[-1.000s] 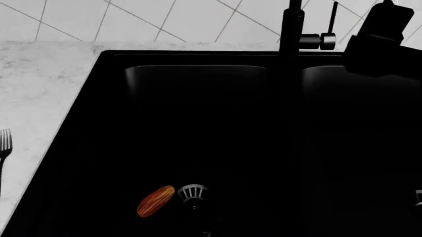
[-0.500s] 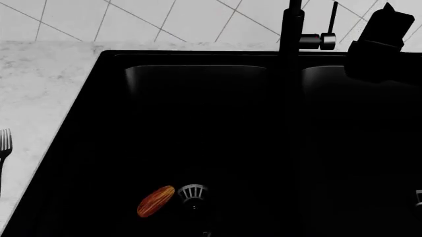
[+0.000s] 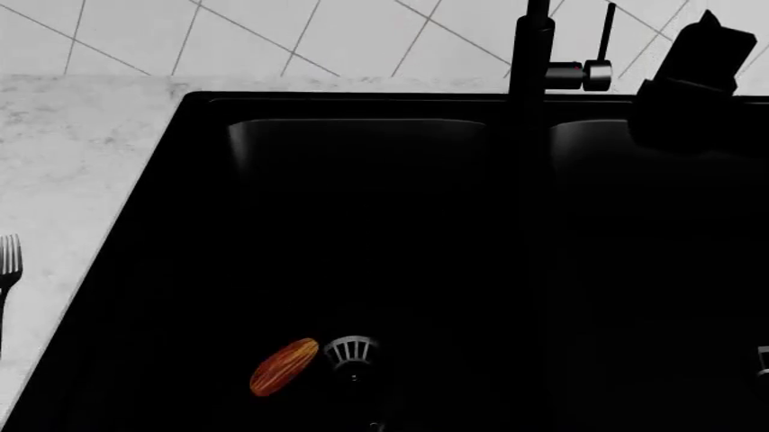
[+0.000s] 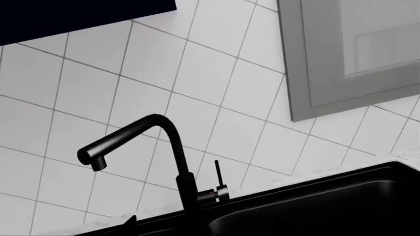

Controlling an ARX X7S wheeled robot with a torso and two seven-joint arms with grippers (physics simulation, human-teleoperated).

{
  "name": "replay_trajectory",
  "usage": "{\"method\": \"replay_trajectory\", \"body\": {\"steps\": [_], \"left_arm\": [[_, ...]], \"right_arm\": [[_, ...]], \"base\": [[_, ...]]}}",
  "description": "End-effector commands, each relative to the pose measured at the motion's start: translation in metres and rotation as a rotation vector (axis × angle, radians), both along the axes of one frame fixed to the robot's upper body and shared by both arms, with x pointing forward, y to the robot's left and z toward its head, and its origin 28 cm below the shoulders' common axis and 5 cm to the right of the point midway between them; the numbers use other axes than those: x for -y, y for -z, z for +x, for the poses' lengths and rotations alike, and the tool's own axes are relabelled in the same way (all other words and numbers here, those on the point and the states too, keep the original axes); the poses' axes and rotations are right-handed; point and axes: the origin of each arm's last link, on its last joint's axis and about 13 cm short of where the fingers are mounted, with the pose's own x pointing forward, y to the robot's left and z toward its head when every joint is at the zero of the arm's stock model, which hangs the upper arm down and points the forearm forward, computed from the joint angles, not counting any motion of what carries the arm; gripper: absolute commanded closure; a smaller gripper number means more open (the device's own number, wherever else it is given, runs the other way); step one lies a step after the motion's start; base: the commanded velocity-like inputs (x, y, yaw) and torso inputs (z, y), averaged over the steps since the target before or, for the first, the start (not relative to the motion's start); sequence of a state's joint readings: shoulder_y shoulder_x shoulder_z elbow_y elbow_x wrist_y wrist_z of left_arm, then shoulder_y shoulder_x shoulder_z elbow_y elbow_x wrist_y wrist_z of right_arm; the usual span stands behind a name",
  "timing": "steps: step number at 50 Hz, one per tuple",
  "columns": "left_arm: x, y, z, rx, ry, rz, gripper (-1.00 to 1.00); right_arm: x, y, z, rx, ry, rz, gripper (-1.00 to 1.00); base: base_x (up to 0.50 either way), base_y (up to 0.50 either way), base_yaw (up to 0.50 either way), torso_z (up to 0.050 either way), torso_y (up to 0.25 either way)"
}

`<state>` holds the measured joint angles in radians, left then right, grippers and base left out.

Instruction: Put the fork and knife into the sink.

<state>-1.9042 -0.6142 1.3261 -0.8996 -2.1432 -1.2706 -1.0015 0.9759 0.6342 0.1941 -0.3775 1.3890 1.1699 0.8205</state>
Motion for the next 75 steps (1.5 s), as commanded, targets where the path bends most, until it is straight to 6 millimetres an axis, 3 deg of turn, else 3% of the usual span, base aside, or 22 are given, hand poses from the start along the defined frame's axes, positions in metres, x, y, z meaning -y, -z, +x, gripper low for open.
{"method": "replay_trajectory", "body": {"steps": [1,16,53,70,71,75], "left_arm": [[-0.003,0.017,0.011,-0.059,-0.016,-0.011,-1.0],[-0.013,0.05,0.033,-0.12,-0.074,0.014,-1.0],[-0.019,0.101,0.03,-0.293,0.007,-0.117,-1.0],[-0.022,0.121,0.025,-0.352,-0.04,-0.216,-1.0],[-0.023,0.122,0.026,-0.339,-0.051,-0.206,1.0],[-0.022,0.12,0.029,-0.308,-0.017,-0.182,1.0]], "right_arm": [[-0.001,0.002,0.0,0.002,-0.002,-0.003,-1.0],[-0.002,0.007,0.003,-0.01,-0.01,0.001,-1.0],[-0.003,0.006,0.003,-0.021,-0.01,-0.01,-1.0],[-0.003,0.007,0.004,-0.03,-0.012,-0.009,-1.0],[-0.003,0.007,0.004,-0.03,-0.011,-0.009,-1.0],[-0.003,0.008,0.004,-0.031,-0.01,-0.009,-1.0]], "base": [[0.0,0.0,0.0,0.0,0.0],[0.0,0.0,0.0,0.0,0.0],[0.0,0.0,0.0,0.0,0.0],[0.0,0.0,0.0,-0.001,0.0],[-0.01,0.0,0.0,0.0,0.0],[0.0,0.0,0.0,-0.002,0.0]]}}
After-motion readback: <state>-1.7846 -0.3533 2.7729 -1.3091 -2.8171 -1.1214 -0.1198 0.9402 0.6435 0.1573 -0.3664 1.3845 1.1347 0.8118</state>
